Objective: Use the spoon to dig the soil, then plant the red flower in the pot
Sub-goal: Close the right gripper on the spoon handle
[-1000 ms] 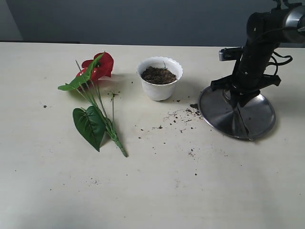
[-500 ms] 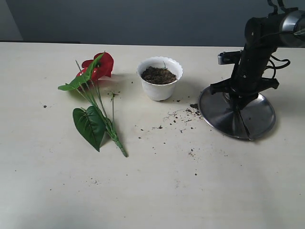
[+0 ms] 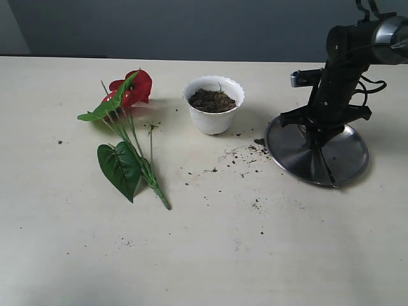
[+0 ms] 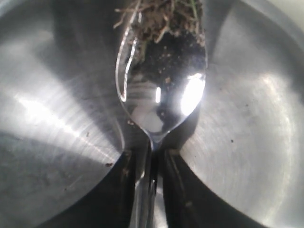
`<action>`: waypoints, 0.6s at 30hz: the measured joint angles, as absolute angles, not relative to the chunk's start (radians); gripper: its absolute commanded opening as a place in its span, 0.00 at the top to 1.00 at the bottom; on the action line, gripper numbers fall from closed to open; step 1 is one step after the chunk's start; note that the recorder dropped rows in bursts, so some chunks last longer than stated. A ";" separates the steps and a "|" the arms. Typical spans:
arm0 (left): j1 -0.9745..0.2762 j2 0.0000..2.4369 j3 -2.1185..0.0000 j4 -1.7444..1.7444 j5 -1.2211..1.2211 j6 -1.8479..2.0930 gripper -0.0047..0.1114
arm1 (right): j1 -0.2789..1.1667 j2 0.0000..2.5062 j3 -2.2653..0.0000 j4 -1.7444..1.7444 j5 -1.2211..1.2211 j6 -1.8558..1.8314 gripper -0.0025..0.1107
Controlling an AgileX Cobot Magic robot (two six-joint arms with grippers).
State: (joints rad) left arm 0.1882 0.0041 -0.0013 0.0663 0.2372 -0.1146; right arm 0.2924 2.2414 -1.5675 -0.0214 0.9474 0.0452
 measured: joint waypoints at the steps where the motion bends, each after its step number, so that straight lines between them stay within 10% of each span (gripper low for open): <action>1: 0.188 0.004 -0.001 0.066 0.237 -0.115 0.95 | 0.292 2.243 -1.568 -0.021 0.947 0.045 0.78; 6: 0.188 0.004 -0.001 0.066 0.237 -0.115 0.95 | 0.292 2.243 -1.568 -0.019 0.947 0.045 0.98; 18: 0.188 0.004 -0.001 0.066 0.237 -0.115 0.95 | 0.295 2.235 -1.568 -0.071 0.984 0.045 0.98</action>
State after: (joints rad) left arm 0.1882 0.0041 -0.0013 0.0663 0.2372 -0.1146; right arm 0.2945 2.2348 -1.5675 -0.0707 0.9836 0.0448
